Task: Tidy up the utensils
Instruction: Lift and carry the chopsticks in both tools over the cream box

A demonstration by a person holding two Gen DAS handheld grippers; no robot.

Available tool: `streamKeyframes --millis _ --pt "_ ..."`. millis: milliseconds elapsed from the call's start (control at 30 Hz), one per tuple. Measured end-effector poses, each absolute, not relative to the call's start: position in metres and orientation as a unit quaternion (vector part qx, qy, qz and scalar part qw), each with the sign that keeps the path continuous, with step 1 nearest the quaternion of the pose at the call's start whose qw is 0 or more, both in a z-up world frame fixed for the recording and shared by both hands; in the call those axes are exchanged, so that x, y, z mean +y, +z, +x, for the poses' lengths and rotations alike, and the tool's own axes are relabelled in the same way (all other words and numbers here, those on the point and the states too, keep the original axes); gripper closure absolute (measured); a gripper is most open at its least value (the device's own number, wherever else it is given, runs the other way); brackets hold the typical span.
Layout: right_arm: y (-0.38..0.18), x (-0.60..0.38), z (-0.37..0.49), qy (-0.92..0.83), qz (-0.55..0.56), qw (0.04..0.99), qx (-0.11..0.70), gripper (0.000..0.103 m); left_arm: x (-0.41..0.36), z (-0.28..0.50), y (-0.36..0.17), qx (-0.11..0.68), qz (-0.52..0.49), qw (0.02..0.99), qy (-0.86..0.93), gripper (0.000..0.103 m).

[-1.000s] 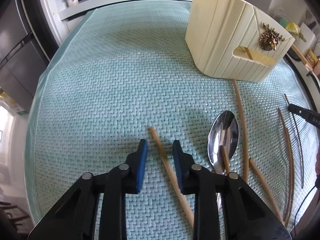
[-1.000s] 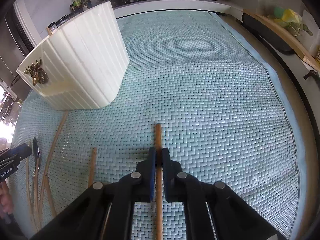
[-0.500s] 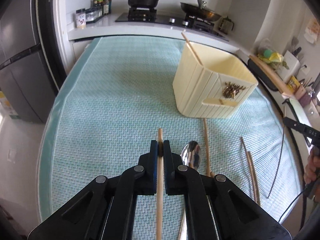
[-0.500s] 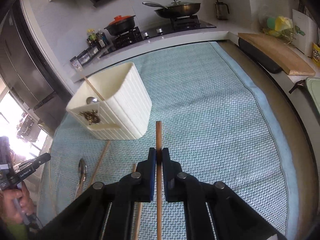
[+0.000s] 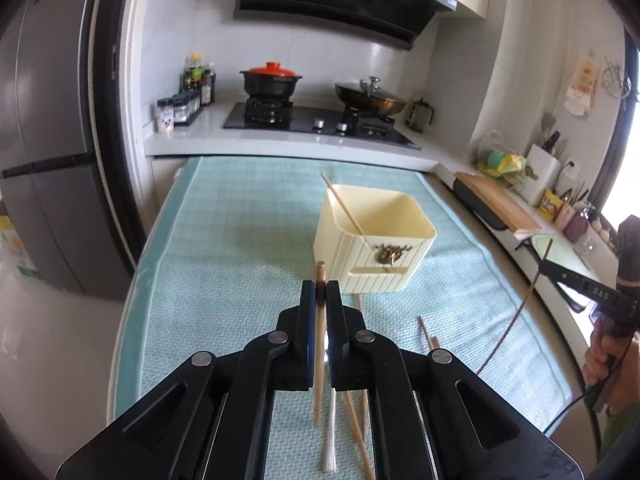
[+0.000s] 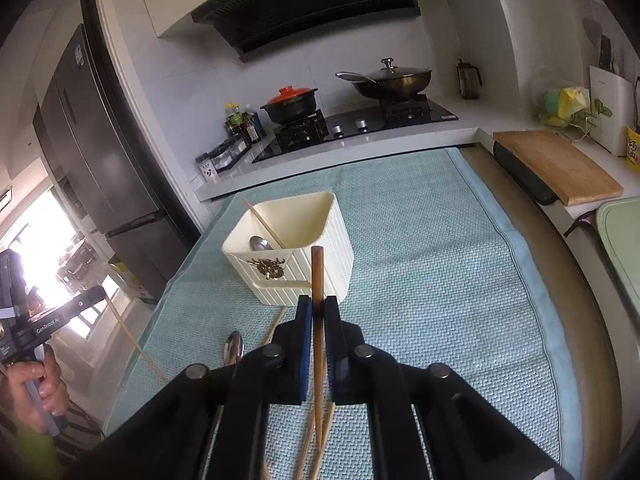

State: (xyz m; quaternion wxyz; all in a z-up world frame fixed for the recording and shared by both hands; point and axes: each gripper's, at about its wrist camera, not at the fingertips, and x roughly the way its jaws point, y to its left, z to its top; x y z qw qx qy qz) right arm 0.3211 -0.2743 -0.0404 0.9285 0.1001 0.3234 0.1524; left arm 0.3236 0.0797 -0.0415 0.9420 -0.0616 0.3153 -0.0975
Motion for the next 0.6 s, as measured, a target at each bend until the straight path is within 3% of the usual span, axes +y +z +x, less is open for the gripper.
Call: streamKeyframes --millis 600 --pt "0.024 -0.25 0.302 0.172 0.057 0.958 0.223 0.097 0.07 0.322 0.012 0.25 -0.075 0.958 -0.121 0.101"
